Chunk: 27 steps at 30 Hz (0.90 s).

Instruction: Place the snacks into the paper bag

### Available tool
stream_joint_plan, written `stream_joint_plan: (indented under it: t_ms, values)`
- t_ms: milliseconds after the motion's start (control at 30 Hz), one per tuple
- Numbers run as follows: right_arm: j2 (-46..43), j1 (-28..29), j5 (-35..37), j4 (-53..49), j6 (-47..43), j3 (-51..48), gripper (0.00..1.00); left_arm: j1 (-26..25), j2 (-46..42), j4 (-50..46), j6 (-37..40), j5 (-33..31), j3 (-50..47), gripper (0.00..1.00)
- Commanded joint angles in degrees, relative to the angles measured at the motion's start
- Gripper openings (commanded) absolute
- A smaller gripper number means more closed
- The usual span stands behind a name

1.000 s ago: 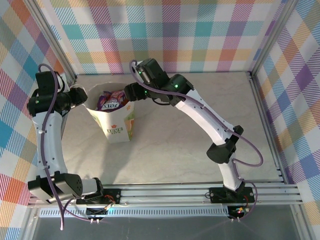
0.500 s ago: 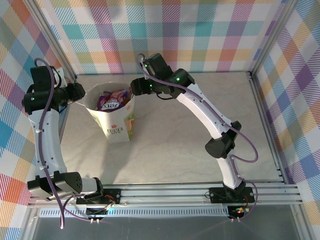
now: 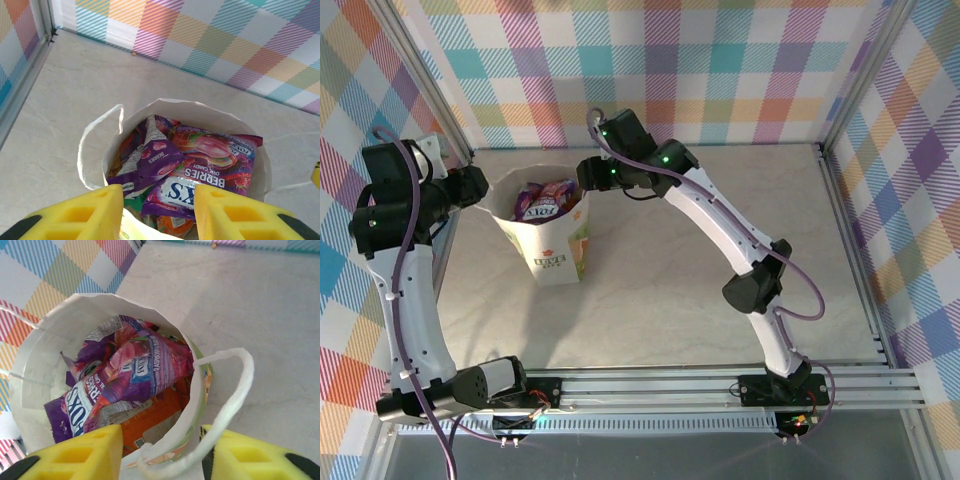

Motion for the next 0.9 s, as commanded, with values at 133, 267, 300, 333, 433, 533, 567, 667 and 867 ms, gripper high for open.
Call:
stream_joint_plan:
  t_ms: [133,267,300,333,433,533,567,667,867]
  values:
    - [0.5,-1.3,-1.7,3.2,3.1,1.7,0.26,0.1,0.9,-0.9,2.0,-7.0,-0.7,0.42]
    - [0.2,-1.5,-1.2,3.5,3.0,1.7,0.17,0.3,3.2,-0.5,3.4,-8.9,0.6,0.44]
    - [0.1,-1.5,-1.2,3.6,3.0,1.7,0.16,0.3,4.1,-0.6,3.6,-9.1,1.4,0.44]
    - [0.1,-1.5,-1.2,3.7,2.8,1.7,0.15,0.3,5.2,-1.0,3.7,-9.4,2.6,0.45]
    - [0.1,-1.5,-1.4,4.1,2.6,1.7,0.11,0.4,7.9,-1.9,4.3,-11.0,5.7,0.46]
    - [0.2,-1.6,-1.8,4.7,2.3,1.7,0.09,0.3,10.0,-2.4,5.9,-10.7,7.3,0.46]
    - [0.2,-1.6,-2.0,4.9,2.3,1.7,0.08,0.3,10.9,-2.6,5.9,-10.7,7.7,0.46]
    - [0.2,-1.6,-2.2,5.6,2.0,1.7,0.07,0.3,12.6,-3.0,5.6,-9.1,7.6,0.46]
    - [0.0,-1.8,-2.7,6.0,0.5,2.2,0.05,0.2,13.2,-1.7,5.9,-6.6,4.3,0.38]
